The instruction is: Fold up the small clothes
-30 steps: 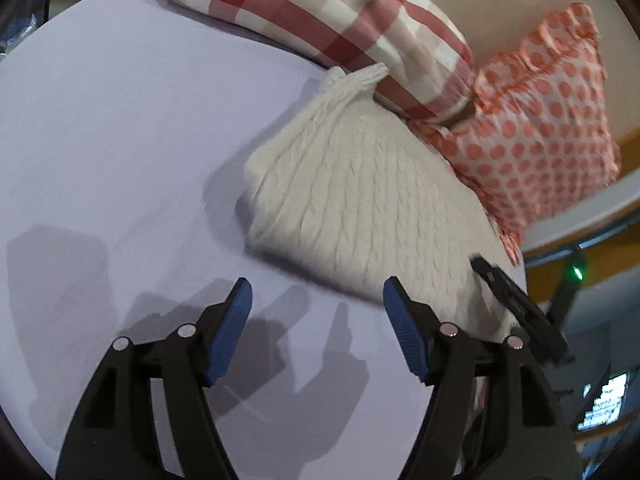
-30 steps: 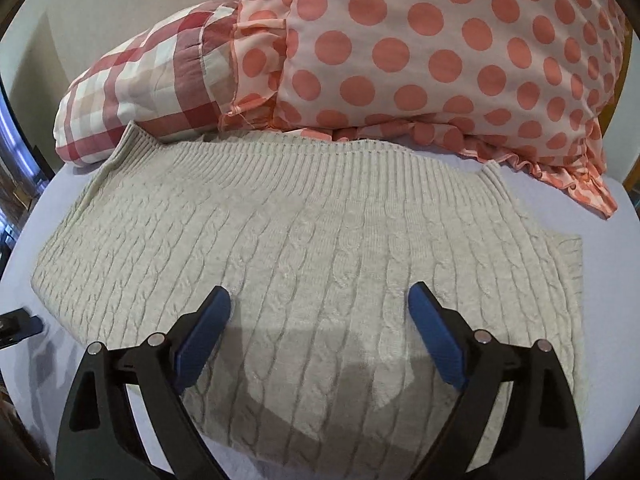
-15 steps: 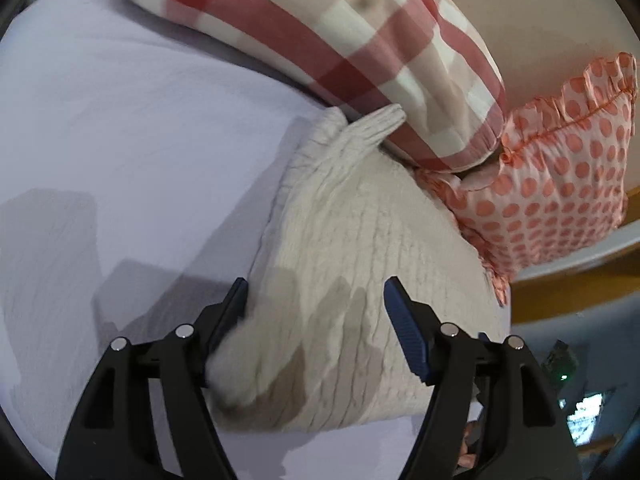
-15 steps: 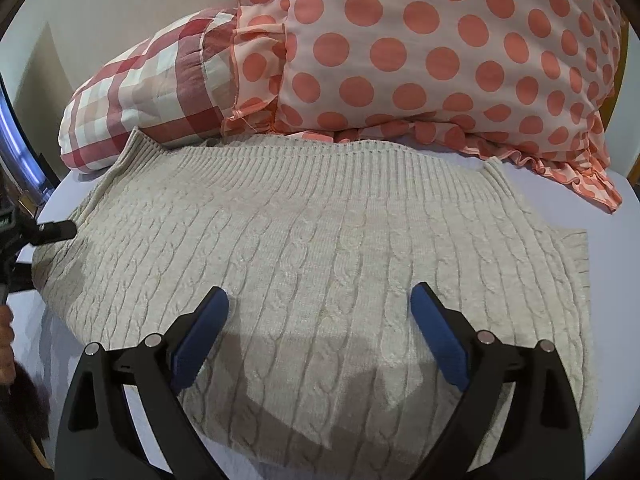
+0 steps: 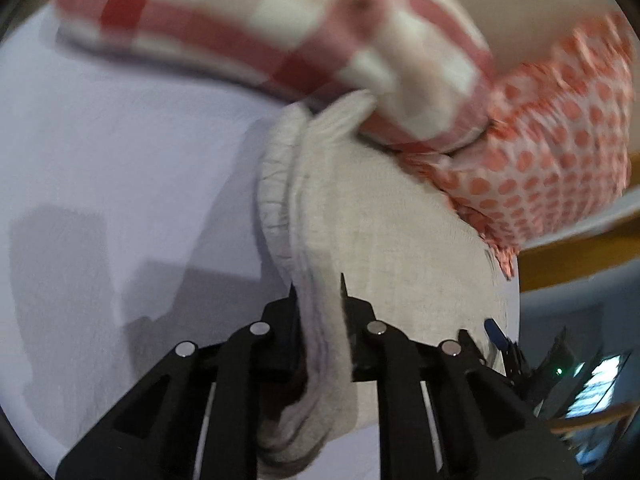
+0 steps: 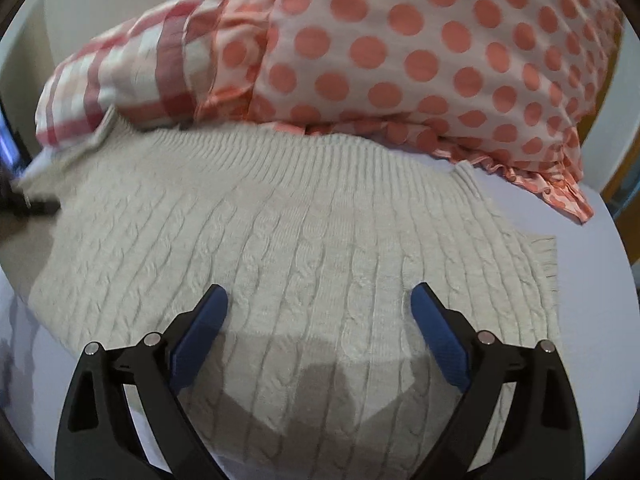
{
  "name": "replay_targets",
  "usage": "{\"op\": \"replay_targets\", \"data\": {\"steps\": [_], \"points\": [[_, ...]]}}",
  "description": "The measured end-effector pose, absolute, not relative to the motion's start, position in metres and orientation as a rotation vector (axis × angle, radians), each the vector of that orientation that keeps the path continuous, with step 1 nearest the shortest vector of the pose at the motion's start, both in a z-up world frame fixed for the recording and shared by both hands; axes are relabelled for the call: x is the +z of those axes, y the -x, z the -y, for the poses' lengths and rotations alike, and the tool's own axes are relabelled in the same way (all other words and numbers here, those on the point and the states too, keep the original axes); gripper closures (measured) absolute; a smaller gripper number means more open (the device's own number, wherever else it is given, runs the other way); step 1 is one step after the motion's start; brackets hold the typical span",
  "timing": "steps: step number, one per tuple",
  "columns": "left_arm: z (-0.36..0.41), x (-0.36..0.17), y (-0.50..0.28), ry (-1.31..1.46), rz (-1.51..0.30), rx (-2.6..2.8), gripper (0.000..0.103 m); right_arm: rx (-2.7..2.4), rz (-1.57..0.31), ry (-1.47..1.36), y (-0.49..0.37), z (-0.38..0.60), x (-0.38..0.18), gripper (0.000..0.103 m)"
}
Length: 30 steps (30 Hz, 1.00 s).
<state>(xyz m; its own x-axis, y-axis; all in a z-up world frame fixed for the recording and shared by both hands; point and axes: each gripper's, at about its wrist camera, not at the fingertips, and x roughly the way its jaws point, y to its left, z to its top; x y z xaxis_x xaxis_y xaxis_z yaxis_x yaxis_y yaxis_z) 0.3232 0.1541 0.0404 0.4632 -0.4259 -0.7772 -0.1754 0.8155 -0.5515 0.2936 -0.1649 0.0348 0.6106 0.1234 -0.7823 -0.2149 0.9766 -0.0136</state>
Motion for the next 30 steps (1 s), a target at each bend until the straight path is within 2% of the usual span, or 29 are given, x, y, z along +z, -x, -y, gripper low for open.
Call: {"op": "replay_targets", "data": {"steps": [6, 11, 16, 23, 25, 27, 28, 29, 30], "points": [[-0.079, 0.104, -0.326, 0.438, -1.015, -0.238, 0.09, 0.194, -0.907, 0.065, -0.288, 0.189, 0.039, 0.008], [0.027, 0.138, -0.339, 0.3, -0.989, -0.376, 0.09, 0.232, -0.915, 0.032, -0.272, 0.223, 0.039, 0.008], [0.141, 0.12, -0.344, 0.22, -1.043, -0.557, 0.089, 0.162, -0.847, 0.019, -0.237, 0.262, 0.047, 0.008], [0.205, 0.067, -0.345, 0.083, -1.151, -0.529, 0.086, -0.012, -0.76, 0.051, -0.187, 0.324, 0.06, 0.008], [0.205, 0.077, -0.337, 0.087, -1.117, -0.58, 0.08, -0.026, -0.746, 0.022, -0.182, 0.339, 0.065, 0.008], [0.2, 0.089, -0.325, 0.144, -1.09, -0.688, 0.062, -0.014, -0.734, -0.052, -0.183, 0.355, 0.071, 0.008], [0.193, 0.1, -0.316, 0.194, -1.074, -0.774, 0.058, -0.003, -0.73, -0.084, -0.185, 0.36, 0.073, 0.008], [0.186, 0.106, -0.308, 0.227, -1.066, -0.83, 0.046, 0.021, -0.728, -0.135, -0.188, 0.366, 0.076, 0.008], [0.177, 0.117, -0.301, 0.269, -1.037, -0.884, 0.039, 0.04, -0.726, -0.167, -0.191, 0.369, 0.08, 0.008]]}}
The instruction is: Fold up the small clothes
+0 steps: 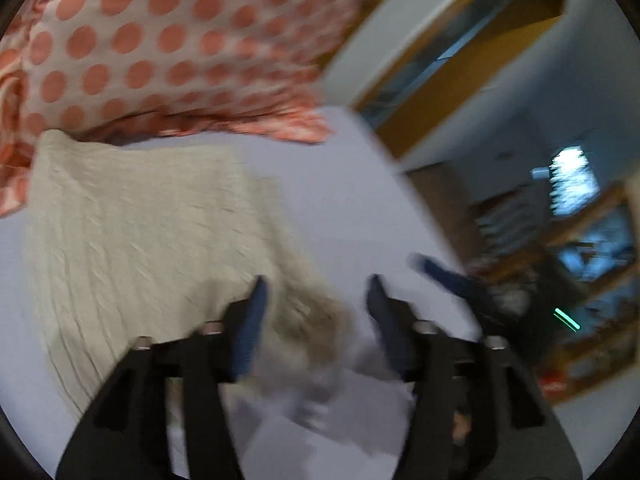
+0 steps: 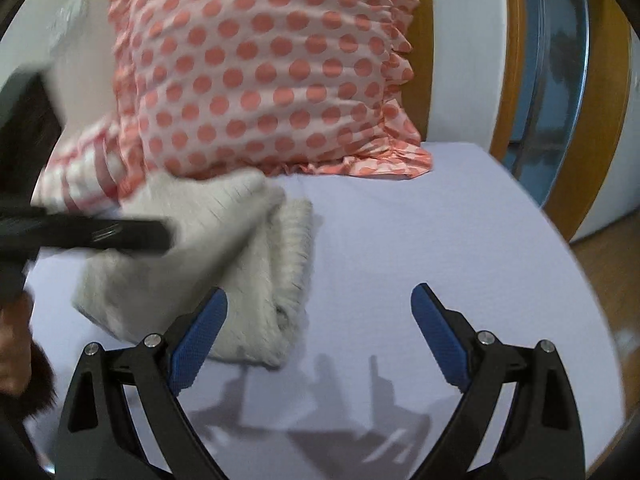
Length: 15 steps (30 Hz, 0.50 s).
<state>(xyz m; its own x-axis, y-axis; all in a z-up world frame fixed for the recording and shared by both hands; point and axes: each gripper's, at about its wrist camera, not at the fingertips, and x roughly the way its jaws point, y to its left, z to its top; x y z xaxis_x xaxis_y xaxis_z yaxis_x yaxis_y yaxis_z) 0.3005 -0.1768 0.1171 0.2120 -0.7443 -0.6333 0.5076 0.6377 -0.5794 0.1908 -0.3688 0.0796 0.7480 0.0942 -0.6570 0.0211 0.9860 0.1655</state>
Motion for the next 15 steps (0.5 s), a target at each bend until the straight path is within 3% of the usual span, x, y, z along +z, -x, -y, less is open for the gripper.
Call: {"op": "replay_targets", "data": {"steps": [3, 10, 15], "points": [[0.148, 0.136, -0.289, 0.234, -0.943, -0.785, 0.026, 0.106, -0.698, -0.208, -0.196, 0.364, 0.091, 0.008], [0.071, 0.104, -0.306, 0.265, -0.996, -0.49, 0.025, 0.47, -0.71, -0.207, -0.225, 0.292, 0.088, 0.012], [0.048, 0.087, -0.306, 0.296, -1.041, -0.455, 0.025, 0.399, -0.847, -0.049, -0.267, 0.247, 0.055, 0.016]]}}
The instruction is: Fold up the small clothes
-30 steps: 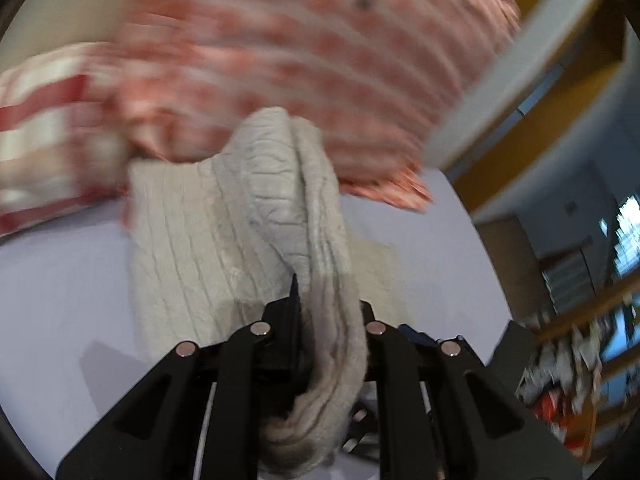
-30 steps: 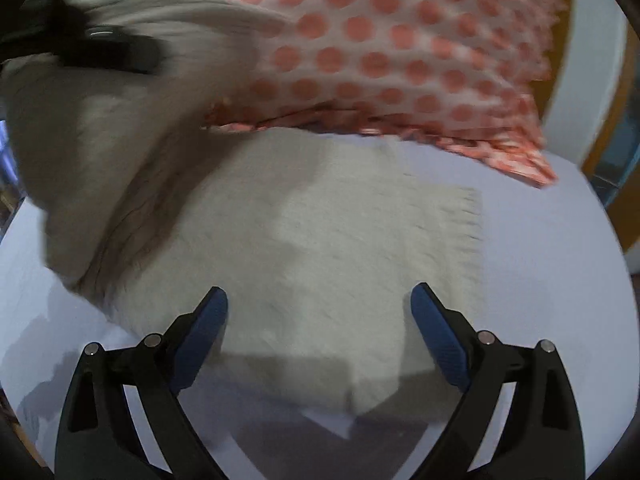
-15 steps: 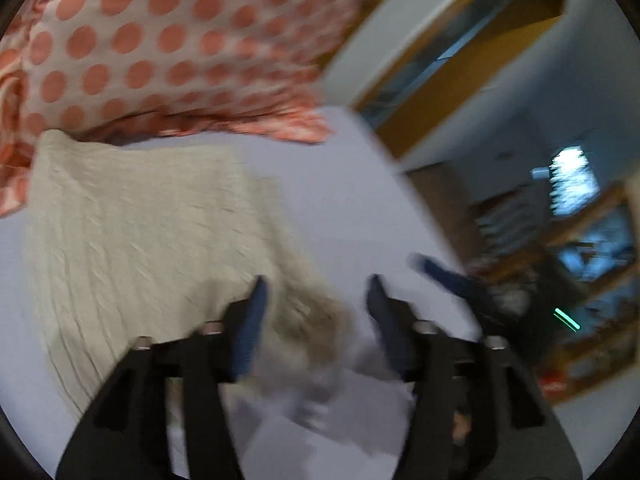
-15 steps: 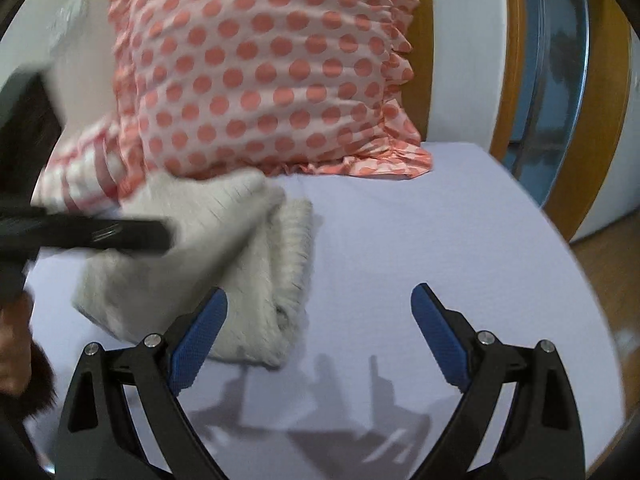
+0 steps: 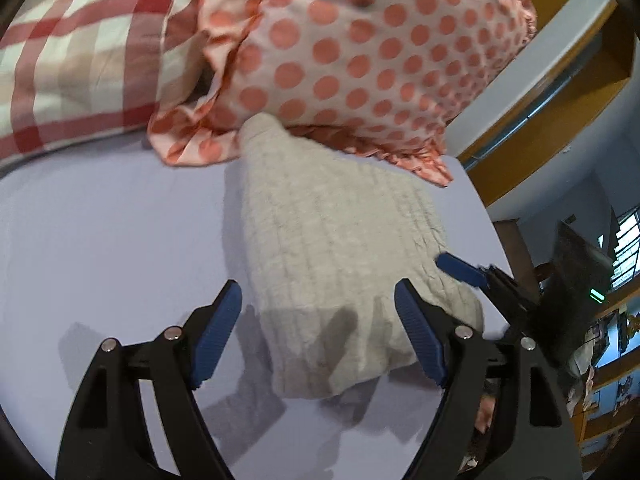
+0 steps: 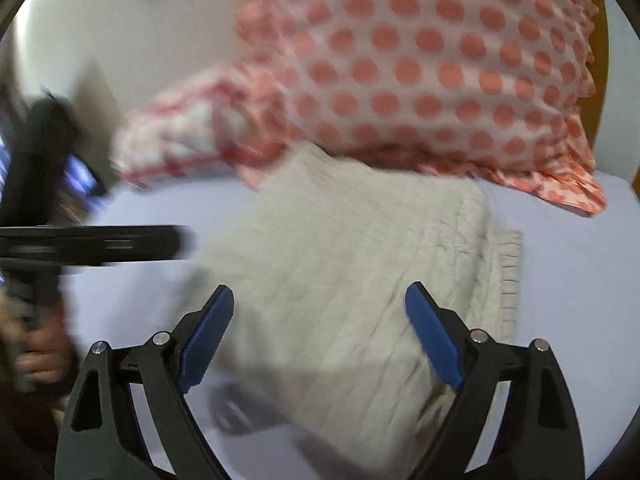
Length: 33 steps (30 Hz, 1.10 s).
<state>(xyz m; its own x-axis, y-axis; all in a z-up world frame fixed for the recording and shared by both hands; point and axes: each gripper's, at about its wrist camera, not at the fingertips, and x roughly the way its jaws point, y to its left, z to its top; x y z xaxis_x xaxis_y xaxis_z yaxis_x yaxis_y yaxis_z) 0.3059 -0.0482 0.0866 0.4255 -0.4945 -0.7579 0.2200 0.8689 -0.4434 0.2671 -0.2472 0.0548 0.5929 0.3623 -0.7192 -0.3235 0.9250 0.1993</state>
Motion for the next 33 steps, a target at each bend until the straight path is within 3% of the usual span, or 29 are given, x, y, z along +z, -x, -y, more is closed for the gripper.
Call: {"op": "replay_targets", "data": {"steps": [2, 6, 9, 17, 24, 29, 30, 31, 33], "points": [[0.046, 0.083, -0.307, 0.285, -1.047, -0.446, 0.025, 0.335, -0.915, -0.047, -0.284, 0.258, 0.036, 0.017], [0.04, 0.077, -0.319, 0.298, -1.061, -0.457, 0.02, 0.373, -0.893, -0.167, -0.278, 0.276, 0.05, 0.018], [0.039, 0.062, -0.333, 0.376, -1.119, -0.505, 0.02, 0.331, -0.868, -0.3, -0.28, 0.307, 0.062, 0.003], [0.047, 0.034, -0.356, 0.477, -1.197, -0.546, 0.018, 0.283, -1.048, -0.544, -0.31, 0.371, 0.016, 0.003], [0.046, 0.019, -0.368, 0.559, -1.232, -0.599, 0.012, 0.412, -1.062, -0.617, -0.313, 0.366, 0.005, 0.001], [0.056, 0.021, -0.374, 0.578, -1.225, -0.619, 0.012, 0.474, -1.052, -0.588, -0.315, 0.357, 0.005, 0.001], [0.058, 0.022, -0.374, 0.563, -1.219, -0.609, 0.021, 0.481, -1.05, -0.57, -0.314, 0.355, 0.005, 0.002], [0.058, 0.023, -0.372, 0.545, -1.214, -0.585, 0.028, 0.484, -1.048, -0.552, -0.314, 0.352, 0.005, 0.01], [0.053, 0.022, -0.37, 0.566, -1.204, -0.585, 0.049, 0.515, -1.07, -0.547, -0.31, 0.349, 0.002, 0.043]]}}
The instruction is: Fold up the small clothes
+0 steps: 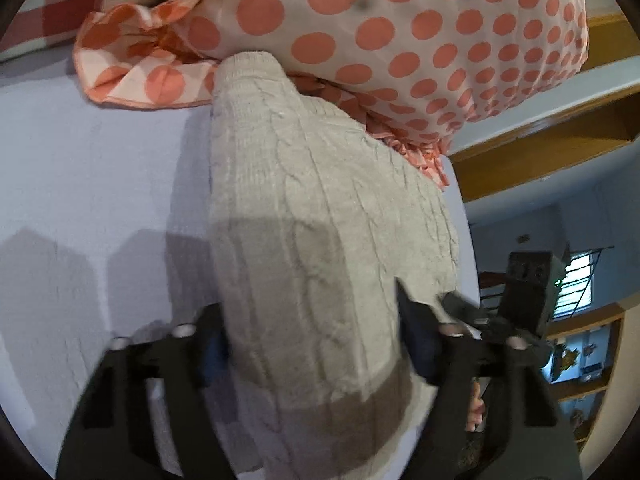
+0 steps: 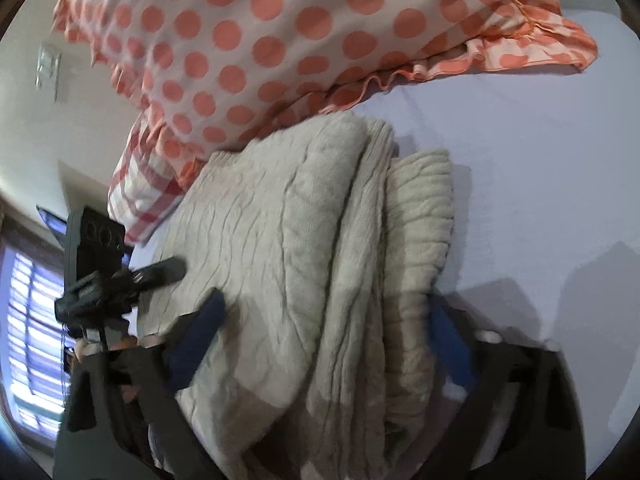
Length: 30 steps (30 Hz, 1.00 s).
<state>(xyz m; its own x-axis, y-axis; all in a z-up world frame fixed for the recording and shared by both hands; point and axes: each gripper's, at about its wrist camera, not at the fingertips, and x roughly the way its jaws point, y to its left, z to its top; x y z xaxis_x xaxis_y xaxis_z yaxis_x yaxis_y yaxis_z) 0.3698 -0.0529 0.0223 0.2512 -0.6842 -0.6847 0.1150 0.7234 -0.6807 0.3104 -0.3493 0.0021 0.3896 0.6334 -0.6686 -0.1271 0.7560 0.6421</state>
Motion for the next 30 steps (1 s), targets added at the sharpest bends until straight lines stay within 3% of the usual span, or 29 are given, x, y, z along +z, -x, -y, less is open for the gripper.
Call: {"op": "replay_targets", "data": {"steps": [1, 4, 14, 17, 18, 22, 26, 30], "points": [[0.051, 0.024, -0.369, 0.573, -1.199, -0.59, 0.052, 0.519, -1.076, -0.566, -0.308, 0.351, -0.001, 0.053], [0.046, 0.032, -0.36, 0.534, -1.177, -0.568, 0.059, 0.58, -1.063, -0.633, -0.301, 0.348, -0.004, 0.058], [-0.019, 0.08, -0.301, 0.424, -1.091, -0.467, 0.06, 0.776, -1.0, -0.637, -0.285, 0.283, 0.015, 0.061], [-0.026, 0.055, -0.304, 0.386, -1.175, -0.387, 0.054, 0.694, -1.055, -0.526, -0.286, 0.256, 0.001, 0.051], [-0.029, 0.046, -0.304, 0.391, -1.181, -0.375, 0.049, 0.644, -1.057, -0.477, -0.284, 0.25, 0.0, 0.046], [-0.048, 0.052, -0.291, 0.434, -1.139, -0.397, 0.047, 0.506, -0.966, -0.379, -0.269, 0.262, 0.024, 0.023], [-0.061, 0.087, -0.259, 0.361, -1.002, -0.355, 0.048, 0.465, -0.771, -0.311, -0.233, 0.273, 0.069, 0.023], [-0.039, 0.109, -0.232, 0.393, -0.923, -0.512, 0.045, 0.651, -0.746, -0.242, -0.205, 0.24, 0.085, 0.023]]}}
